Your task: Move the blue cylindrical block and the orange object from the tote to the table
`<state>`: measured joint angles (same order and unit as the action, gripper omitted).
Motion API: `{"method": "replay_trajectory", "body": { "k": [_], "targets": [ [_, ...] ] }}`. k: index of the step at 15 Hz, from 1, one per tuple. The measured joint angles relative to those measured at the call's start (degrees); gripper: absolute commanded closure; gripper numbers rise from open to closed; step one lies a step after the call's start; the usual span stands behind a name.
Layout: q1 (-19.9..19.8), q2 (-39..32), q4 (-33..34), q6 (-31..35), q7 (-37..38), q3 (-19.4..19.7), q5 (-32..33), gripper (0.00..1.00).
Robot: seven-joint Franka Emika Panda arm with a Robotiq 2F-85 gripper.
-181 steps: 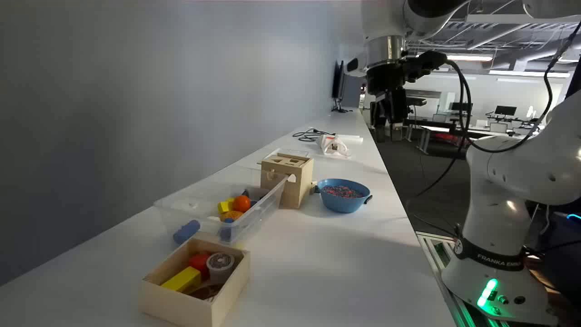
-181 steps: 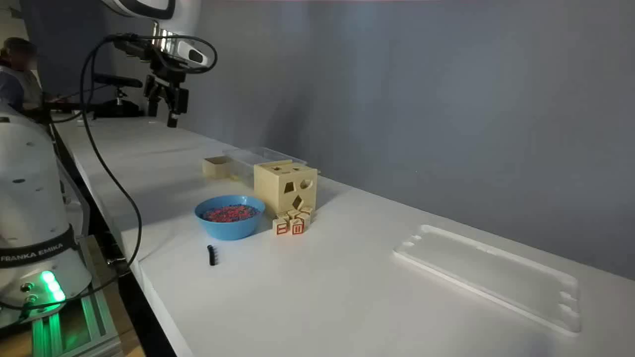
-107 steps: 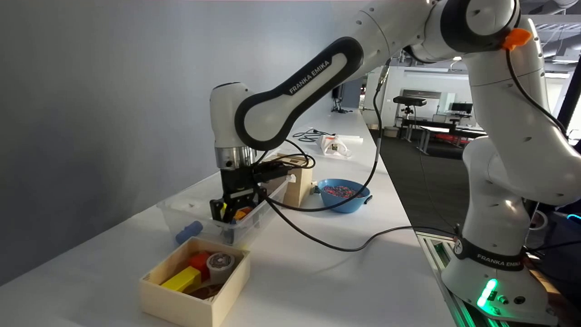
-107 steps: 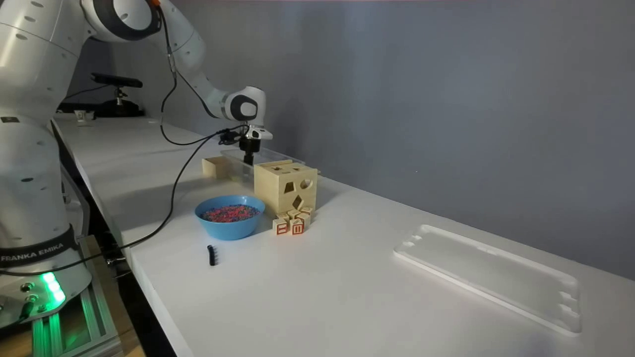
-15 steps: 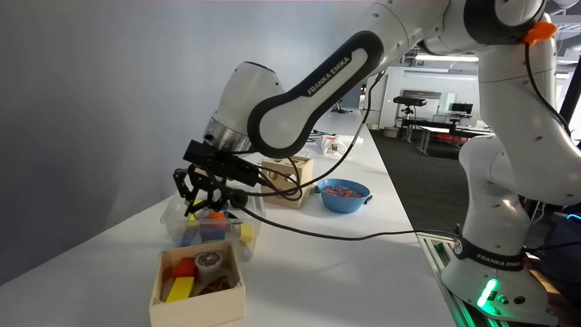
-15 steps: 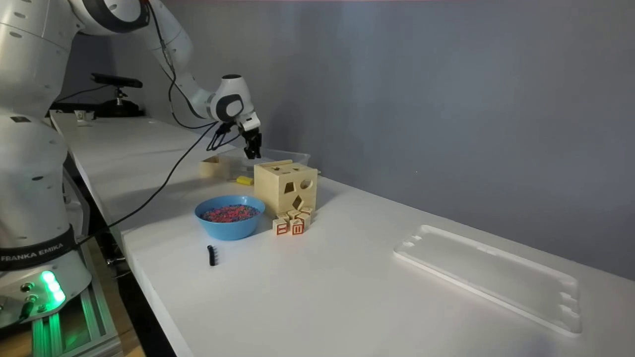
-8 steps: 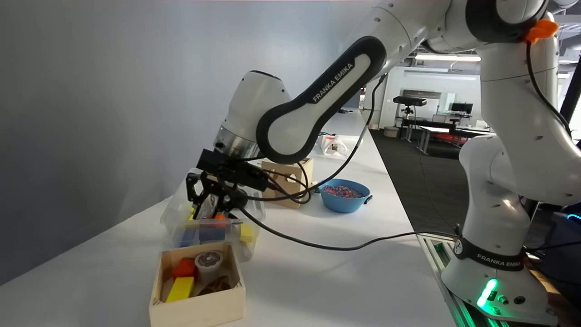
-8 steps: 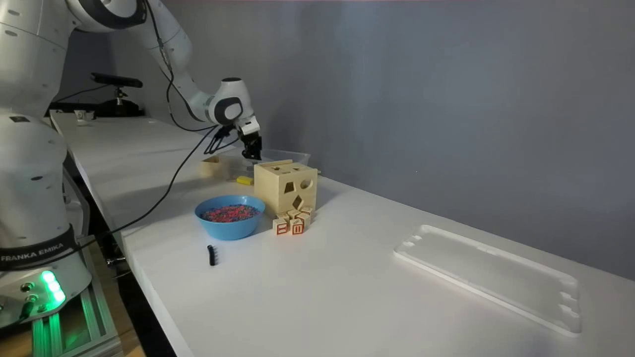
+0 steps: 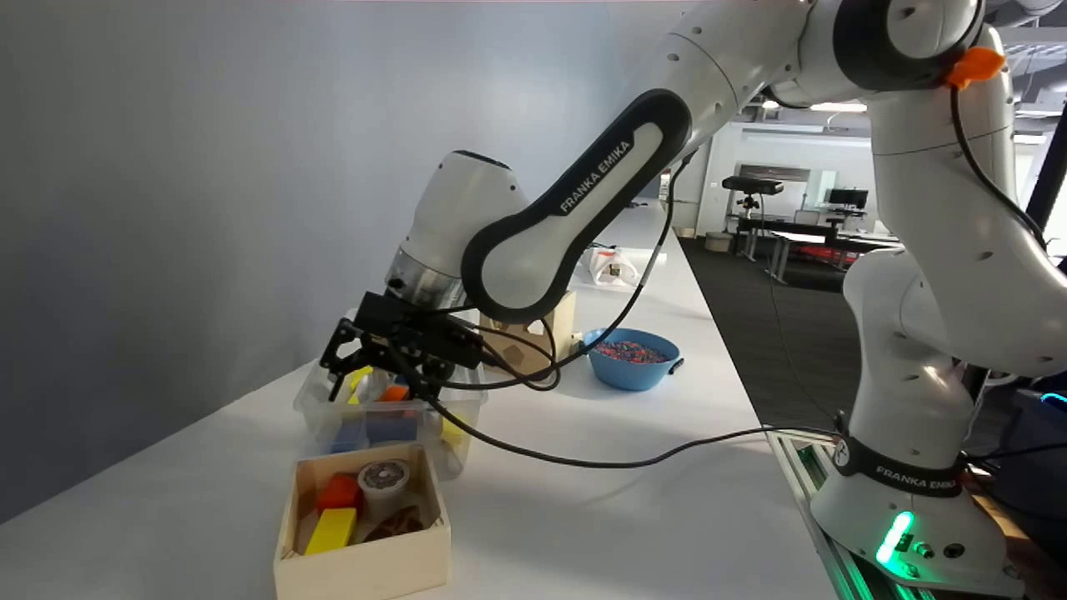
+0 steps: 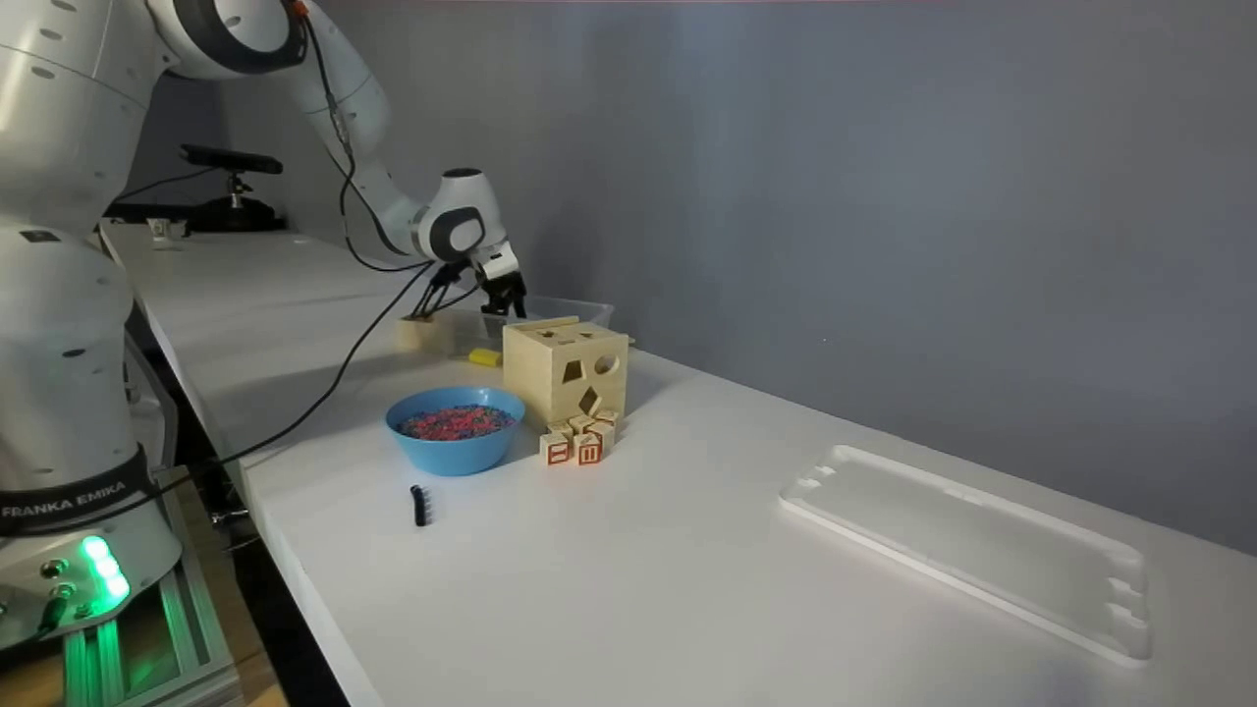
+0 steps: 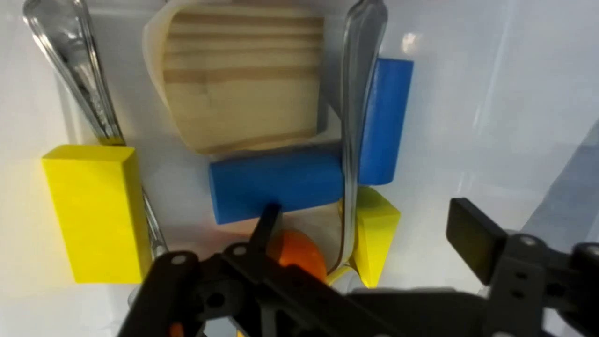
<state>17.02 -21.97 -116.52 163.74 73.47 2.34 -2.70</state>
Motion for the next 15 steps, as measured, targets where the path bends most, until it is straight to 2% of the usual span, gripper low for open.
{"method": "replay_trajectory", "body": {
  "k": [4,7,9,11,15],
  "targets": [
    [0.67,-1.73,1.47,-0.31,0.00,0.72,0.27,0.16],
    [2.10,-4.13,2.46,-0.99,0.62,3.04,1.95,0.07],
    [2.87,-4.74,2.83,-1.04,0.99,4.24,2.26,0.06],
    [3.18,-4.74,2.84,-1.20,1.07,4.84,2.29,0.01],
    [2.60,-4.16,2.91,-2.62,0.95,3.96,1.77,0.02]
  ]
}}
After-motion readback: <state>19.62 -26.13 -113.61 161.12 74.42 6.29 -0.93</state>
